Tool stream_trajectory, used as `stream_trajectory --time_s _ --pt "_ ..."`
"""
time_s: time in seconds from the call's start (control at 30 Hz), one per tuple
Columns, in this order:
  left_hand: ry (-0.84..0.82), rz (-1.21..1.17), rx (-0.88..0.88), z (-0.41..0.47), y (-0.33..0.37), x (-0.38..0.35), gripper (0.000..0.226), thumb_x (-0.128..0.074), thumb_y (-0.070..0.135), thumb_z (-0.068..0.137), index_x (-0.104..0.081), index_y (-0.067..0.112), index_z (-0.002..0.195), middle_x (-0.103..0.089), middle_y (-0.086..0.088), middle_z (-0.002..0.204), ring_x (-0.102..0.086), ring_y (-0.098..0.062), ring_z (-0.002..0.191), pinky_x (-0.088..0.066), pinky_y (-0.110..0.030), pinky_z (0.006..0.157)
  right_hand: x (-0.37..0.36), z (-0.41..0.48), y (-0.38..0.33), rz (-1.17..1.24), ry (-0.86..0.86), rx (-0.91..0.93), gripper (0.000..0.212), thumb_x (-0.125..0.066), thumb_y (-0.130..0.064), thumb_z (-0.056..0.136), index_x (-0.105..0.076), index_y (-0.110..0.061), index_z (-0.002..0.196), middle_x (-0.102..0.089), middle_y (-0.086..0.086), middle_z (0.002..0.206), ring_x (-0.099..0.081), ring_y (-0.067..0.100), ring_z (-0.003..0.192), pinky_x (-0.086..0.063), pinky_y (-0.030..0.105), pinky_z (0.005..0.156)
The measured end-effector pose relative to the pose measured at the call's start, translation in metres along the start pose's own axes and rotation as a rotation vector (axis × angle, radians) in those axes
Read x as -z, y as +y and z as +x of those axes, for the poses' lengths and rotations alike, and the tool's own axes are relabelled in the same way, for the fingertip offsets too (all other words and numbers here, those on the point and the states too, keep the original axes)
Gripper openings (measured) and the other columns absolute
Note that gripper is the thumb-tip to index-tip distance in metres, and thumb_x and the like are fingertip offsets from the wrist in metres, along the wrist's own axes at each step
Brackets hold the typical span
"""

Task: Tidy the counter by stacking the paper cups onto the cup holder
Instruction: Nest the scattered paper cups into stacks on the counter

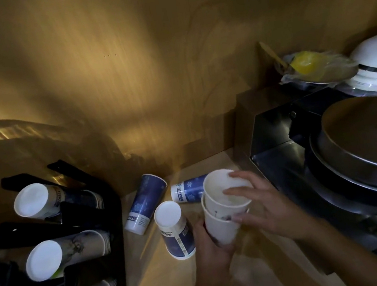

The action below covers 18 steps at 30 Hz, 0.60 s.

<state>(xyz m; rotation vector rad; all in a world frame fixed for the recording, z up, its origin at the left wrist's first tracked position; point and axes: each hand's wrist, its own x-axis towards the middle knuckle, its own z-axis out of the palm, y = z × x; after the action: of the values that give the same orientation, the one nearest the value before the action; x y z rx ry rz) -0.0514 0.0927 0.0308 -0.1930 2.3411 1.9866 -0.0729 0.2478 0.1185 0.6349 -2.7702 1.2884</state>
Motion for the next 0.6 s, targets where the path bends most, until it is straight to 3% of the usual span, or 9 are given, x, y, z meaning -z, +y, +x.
stream_trajectory --time_s 0.07,0.17,0.23,0.3,0.37,0.43,0.5,0.6 --pt "-0.017 0.02 -0.012 0.0 0.0 0.001 0.062 -0.08 0.002 0.061 -0.043 0.017 0.109 -0.058 -0.005 0.108 -0.058 -0.021 0.098 -0.051 -0.033 0.082 -0.012 -0.005 0.012 -0.124 -0.058 -0.002 0.044 -0.061 -0.053 0.077 -0.056 -0.035 0.117 -0.035 -0.012 0.141 -0.029 0.008 0.13 -0.021 0.023 0.104" --pt "-0.058 0.031 -0.007 -0.003 -0.005 0.008 0.066 -0.081 0.008 0.055 -0.041 0.026 0.105 -0.056 0.005 0.103 -0.059 -0.013 0.092 -0.049 -0.014 0.071 -0.024 -0.01 0.028 -0.184 -0.121 -0.055 0.044 -0.065 -0.047 0.078 -0.055 -0.03 0.117 -0.039 -0.013 0.138 -0.035 0.008 0.128 -0.023 0.024 0.1" --pt "-0.114 0.009 0.047 -0.005 -0.011 0.011 0.065 -0.077 0.011 0.049 -0.043 0.029 0.101 -0.058 0.006 0.102 -0.06 -0.007 0.088 -0.048 -0.01 0.064 -0.027 -0.012 0.037 -0.172 -0.115 -0.145 0.05 -0.067 -0.045 0.077 -0.051 -0.027 0.121 -0.042 -0.012 0.135 -0.038 0.009 0.125 -0.026 0.028 0.102" --pt "-0.184 -0.038 0.114 -0.006 -0.015 0.01 0.064 -0.078 0.011 0.048 -0.047 0.028 0.101 -0.061 0.003 0.104 -0.063 -0.007 0.087 -0.051 -0.014 0.065 -0.03 -0.013 0.043 -0.067 -0.041 -0.264 0.057 -0.069 -0.041 0.077 -0.045 -0.025 0.126 -0.045 -0.01 0.131 -0.042 0.013 0.122 -0.03 0.036 0.105" --pt "-0.238 -0.089 0.183 -0.008 -0.018 0.006 0.069 -0.083 0.021 0.048 -0.048 0.028 0.107 -0.062 -0.001 0.109 -0.065 -0.012 0.093 -0.056 -0.024 0.076 -0.033 -0.014 0.049 0.024 0.046 -0.376 0.059 -0.069 -0.036 0.078 -0.042 -0.024 0.129 -0.046 -0.008 0.129 -0.043 0.017 0.119 -0.032 0.041 0.105" --pt "-0.253 -0.107 0.218 -0.01 -0.021 0.002 0.071 -0.085 0.03 0.049 -0.049 0.029 0.11 -0.063 0.002 0.111 -0.066 -0.014 0.095 -0.058 -0.032 0.08 -0.037 -0.015 0.055 0.172 0.121 -0.455 0.052 -0.071 -0.029 0.078 -0.047 -0.023 0.124 -0.052 0.0 0.129 -0.05 0.016 0.112 -0.042 0.032 0.097" --pt "-0.244 -0.111 0.213 -0.011 -0.023 0.0 0.07 -0.087 0.031 0.049 -0.051 0.03 0.109 -0.064 0.005 0.11 -0.066 -0.012 0.094 -0.058 -0.031 0.078 -0.042 -0.013 0.058 0.408 0.196 -0.522 0.047 -0.073 -0.018 0.076 -0.051 -0.023 0.116 -0.054 0.009 0.124 -0.057 0.015 0.102 -0.049 0.02 0.078" --pt "-0.245 -0.076 0.212 -0.009 -0.024 0.0 0.069 -0.088 0.025 0.051 -0.05 0.033 0.109 -0.063 0.004 0.112 -0.065 -0.014 0.097 -0.058 -0.034 0.083 -0.049 -0.012 0.06 0.663 0.216 -0.581 0.07 -0.081 -0.017 0.065 -0.042 -0.034 0.12 -0.053 0.001 0.118 -0.059 0.017 0.099 -0.054 0.029 0.074"
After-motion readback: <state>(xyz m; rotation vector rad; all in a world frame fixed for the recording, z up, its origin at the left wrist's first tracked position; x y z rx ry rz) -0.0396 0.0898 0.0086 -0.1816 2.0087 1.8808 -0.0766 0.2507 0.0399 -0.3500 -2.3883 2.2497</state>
